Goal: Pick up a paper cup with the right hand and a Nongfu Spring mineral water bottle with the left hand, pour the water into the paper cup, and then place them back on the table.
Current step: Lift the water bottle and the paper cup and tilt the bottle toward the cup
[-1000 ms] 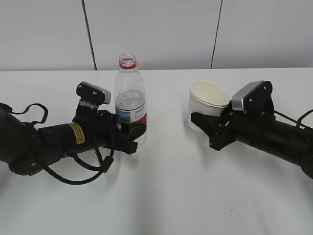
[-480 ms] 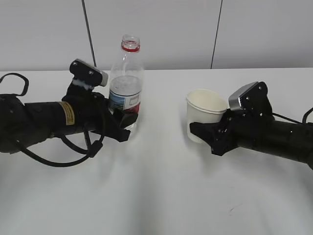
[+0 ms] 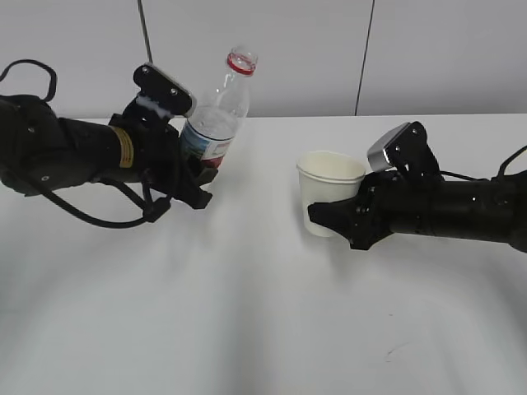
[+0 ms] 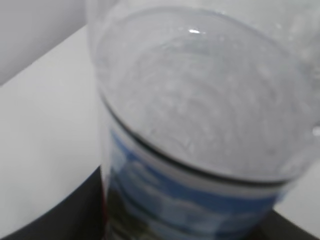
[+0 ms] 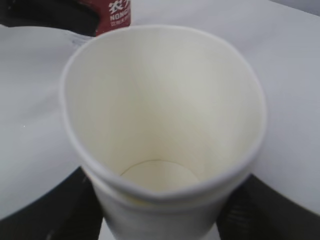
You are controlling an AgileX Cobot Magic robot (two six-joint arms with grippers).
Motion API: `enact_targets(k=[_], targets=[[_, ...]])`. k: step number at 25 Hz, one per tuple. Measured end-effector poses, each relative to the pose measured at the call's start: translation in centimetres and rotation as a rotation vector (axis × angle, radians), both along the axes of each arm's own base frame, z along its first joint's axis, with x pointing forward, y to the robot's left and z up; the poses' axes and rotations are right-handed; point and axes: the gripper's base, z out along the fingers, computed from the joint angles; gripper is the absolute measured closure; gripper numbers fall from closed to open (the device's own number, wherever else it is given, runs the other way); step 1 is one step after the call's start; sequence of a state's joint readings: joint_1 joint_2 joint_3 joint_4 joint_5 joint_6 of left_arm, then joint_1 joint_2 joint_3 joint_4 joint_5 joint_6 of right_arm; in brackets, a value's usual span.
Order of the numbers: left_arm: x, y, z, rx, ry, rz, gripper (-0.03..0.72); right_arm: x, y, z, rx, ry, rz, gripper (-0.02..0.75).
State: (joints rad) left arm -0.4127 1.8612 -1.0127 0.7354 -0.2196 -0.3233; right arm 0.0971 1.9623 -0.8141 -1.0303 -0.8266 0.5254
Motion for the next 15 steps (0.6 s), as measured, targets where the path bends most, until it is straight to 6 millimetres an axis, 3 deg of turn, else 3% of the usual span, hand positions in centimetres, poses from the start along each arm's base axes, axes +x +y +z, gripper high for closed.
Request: enact_targets(k=[15], targets=[[2.7,-0.2,3.7,0.264,-0.151,-0.038,0.326,3.1,0.3,2.4,-0.011,-0.053,0.012,0.298]])
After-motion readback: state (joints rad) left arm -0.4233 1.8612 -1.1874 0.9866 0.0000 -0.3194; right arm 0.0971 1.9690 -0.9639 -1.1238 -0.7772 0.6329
